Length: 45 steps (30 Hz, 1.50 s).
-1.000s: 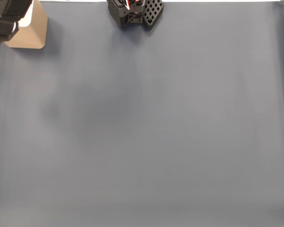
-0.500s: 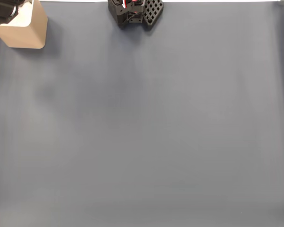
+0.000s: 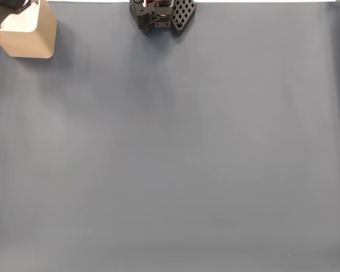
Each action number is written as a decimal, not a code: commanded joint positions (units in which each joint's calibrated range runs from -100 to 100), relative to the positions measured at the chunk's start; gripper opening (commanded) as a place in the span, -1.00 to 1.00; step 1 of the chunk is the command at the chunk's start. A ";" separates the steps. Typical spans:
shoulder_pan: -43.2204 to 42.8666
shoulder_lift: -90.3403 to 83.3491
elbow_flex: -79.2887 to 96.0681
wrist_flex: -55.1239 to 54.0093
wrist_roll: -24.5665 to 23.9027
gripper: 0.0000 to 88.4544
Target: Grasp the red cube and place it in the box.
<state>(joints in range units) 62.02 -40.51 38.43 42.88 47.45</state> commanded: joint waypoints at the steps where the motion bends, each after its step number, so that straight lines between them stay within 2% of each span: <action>1: 1.69 -3.94 1.08 -1.73 -0.10 -0.91; 25: 11.99 -12.61 9.11 -1.24 -1.03 -0.92; 45: 11.70 -19.71 14.04 -0.34 -0.24 -0.90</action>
<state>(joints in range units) 74.41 -58.14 52.98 42.24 46.72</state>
